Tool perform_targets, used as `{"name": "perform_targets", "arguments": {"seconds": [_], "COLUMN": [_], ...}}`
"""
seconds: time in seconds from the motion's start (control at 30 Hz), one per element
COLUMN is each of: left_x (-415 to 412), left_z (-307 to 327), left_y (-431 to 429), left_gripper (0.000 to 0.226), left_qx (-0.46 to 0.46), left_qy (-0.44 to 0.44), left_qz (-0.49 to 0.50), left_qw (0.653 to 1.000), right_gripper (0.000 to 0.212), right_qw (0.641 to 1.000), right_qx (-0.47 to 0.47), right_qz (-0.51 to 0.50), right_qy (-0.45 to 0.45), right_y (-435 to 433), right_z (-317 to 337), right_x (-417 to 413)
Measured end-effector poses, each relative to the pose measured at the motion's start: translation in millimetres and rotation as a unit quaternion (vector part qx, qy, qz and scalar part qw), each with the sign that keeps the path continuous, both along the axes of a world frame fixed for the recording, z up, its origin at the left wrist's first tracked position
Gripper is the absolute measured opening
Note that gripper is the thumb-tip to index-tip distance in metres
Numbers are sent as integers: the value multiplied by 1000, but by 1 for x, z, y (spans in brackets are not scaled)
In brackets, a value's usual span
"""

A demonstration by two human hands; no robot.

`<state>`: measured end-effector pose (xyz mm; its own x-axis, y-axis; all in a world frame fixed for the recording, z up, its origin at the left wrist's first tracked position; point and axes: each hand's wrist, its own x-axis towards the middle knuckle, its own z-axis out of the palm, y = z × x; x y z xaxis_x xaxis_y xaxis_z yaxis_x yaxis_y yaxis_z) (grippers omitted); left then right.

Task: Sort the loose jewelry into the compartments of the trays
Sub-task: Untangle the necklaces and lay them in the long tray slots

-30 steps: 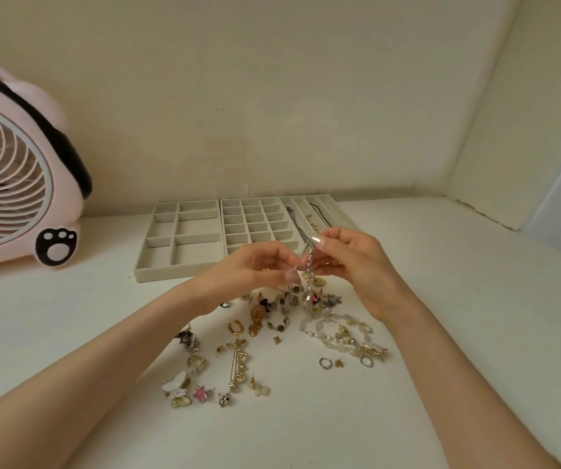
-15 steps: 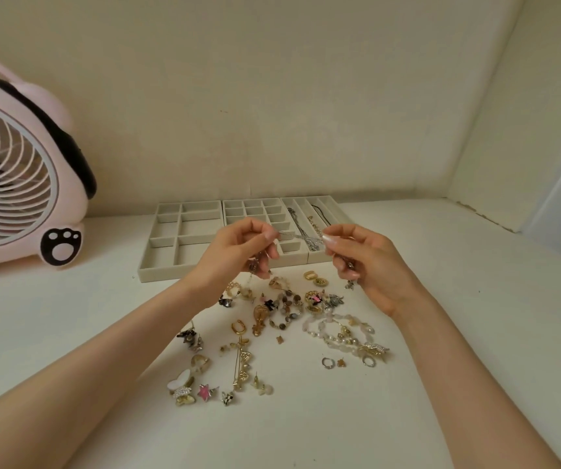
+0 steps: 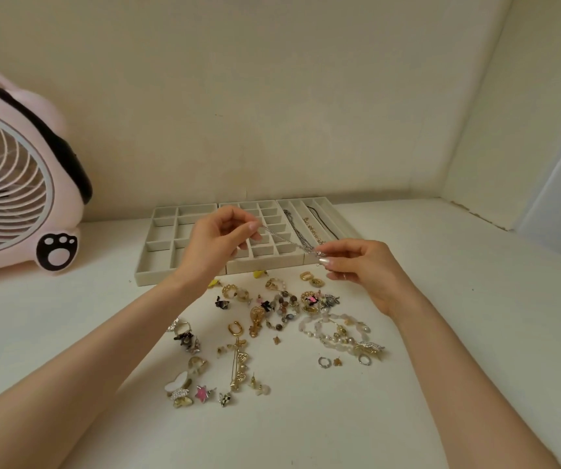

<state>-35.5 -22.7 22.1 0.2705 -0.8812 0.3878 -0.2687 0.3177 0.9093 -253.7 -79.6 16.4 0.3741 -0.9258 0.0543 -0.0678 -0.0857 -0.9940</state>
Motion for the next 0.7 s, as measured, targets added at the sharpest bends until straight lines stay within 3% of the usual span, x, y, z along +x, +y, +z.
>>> {"name": "perform_targets", "arguments": {"seconds": [0.1, 0.43, 0.53, 0.7], "left_x": [6, 9, 2, -12], "left_z": [2, 16, 27, 46], "left_y": [-7, -83, -118, -179], "left_gripper": [5, 6, 11, 15], "left_qx": [0, 82, 97, 133], "left_qy": [-21, -162, -216, -211], "left_qz": [20, -4, -18, -27], "left_qw": [1000, 983, 971, 968], "right_gripper": [20, 15, 13, 26], "right_qw": [997, 972, 964, 952], "right_qx": [33, 15, -13, -79], "right_qz": [-26, -216, -260, -291], "right_qy": [-60, -87, -62, 57], "right_y": [-3, -18, -24, -44], "right_z": [0, -12, -10, -2], "right_x": [-4, -14, -20, -19]}}
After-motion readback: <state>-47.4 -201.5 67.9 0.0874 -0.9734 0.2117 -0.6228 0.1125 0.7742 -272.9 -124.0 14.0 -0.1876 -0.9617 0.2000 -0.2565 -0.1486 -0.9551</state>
